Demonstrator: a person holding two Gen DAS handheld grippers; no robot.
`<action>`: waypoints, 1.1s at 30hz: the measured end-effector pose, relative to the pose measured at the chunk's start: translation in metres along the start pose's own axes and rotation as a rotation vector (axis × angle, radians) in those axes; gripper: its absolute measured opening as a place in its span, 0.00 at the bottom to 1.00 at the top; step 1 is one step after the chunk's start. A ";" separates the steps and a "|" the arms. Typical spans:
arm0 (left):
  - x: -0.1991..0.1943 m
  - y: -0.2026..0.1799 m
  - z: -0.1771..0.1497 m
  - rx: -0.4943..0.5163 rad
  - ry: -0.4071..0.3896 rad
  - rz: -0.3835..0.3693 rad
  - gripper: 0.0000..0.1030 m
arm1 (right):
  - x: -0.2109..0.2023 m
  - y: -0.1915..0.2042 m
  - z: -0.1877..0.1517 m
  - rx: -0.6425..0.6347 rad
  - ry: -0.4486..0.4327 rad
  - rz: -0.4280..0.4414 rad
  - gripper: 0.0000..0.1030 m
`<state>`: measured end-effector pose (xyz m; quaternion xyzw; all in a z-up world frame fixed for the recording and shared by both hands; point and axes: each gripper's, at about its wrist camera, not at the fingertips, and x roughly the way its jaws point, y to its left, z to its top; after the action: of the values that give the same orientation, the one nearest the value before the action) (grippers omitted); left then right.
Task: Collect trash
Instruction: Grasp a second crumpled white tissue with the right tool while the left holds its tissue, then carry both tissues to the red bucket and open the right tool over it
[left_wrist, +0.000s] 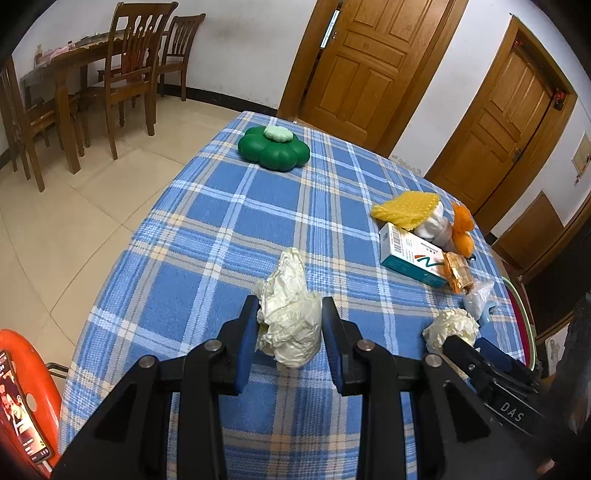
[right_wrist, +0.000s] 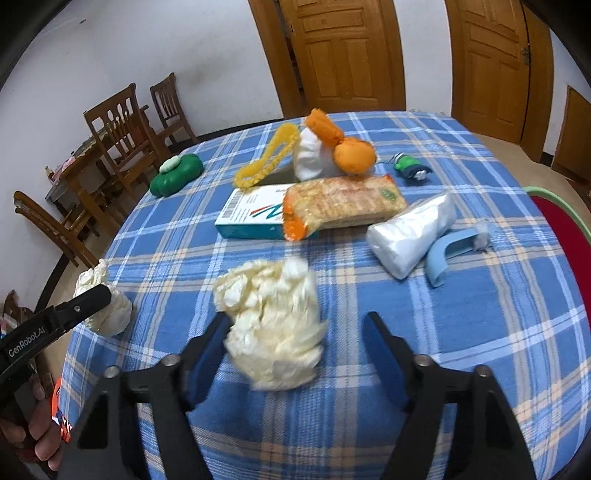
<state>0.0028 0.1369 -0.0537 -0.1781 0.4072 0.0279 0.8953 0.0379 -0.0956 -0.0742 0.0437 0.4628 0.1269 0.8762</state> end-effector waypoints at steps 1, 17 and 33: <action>0.000 0.000 0.000 0.000 0.001 -0.001 0.32 | 0.001 0.001 0.000 -0.003 0.004 0.000 0.62; 0.001 -0.005 -0.001 0.010 0.001 -0.004 0.32 | -0.008 -0.008 -0.001 -0.001 -0.021 -0.006 0.39; -0.005 -0.017 0.001 0.020 -0.004 -0.017 0.32 | -0.047 -0.029 0.001 0.032 -0.104 -0.022 0.39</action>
<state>0.0036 0.1220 -0.0438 -0.1725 0.4042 0.0164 0.8981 0.0183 -0.1361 -0.0416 0.0594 0.4190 0.1073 0.8997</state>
